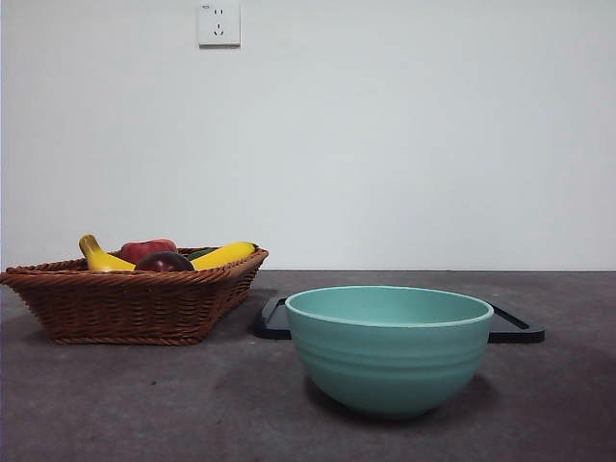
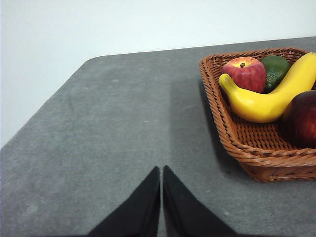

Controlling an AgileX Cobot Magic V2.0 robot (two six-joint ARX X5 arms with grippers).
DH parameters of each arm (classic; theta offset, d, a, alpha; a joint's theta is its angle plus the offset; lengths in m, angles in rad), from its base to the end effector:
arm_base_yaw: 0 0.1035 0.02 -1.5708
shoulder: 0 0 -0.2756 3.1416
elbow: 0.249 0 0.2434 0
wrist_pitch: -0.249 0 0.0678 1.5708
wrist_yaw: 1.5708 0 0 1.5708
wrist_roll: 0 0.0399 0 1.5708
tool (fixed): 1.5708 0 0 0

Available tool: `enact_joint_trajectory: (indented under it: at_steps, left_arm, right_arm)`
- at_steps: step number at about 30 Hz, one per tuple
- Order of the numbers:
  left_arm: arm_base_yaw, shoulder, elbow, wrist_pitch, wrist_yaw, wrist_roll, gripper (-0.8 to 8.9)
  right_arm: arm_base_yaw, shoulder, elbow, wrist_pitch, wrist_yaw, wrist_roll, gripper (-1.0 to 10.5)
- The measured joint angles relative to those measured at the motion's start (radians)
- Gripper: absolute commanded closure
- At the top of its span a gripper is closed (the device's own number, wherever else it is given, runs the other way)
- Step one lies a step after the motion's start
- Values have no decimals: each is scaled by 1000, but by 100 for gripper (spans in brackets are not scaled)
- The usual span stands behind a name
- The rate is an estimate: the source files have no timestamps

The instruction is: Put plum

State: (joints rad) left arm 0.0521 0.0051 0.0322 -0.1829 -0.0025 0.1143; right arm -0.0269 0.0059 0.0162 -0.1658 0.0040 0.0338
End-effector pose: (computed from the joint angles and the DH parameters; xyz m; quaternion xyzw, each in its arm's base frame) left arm 0.0849 0.0045 0.1545 0.0550 0.0792 0.0227 0.9951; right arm 0.0860 -0.0025 0.1509 0.0177 0.0774 -0.0167 0.9967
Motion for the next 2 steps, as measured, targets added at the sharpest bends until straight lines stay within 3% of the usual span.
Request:
enact_joint_trajectory:
  at_steps: [2]
  left_arm:
    - [0, 0, 0, 0, 0, 0, 807]
  right_arm:
    - [0, 0, 0, 0, 0, 0, 941]
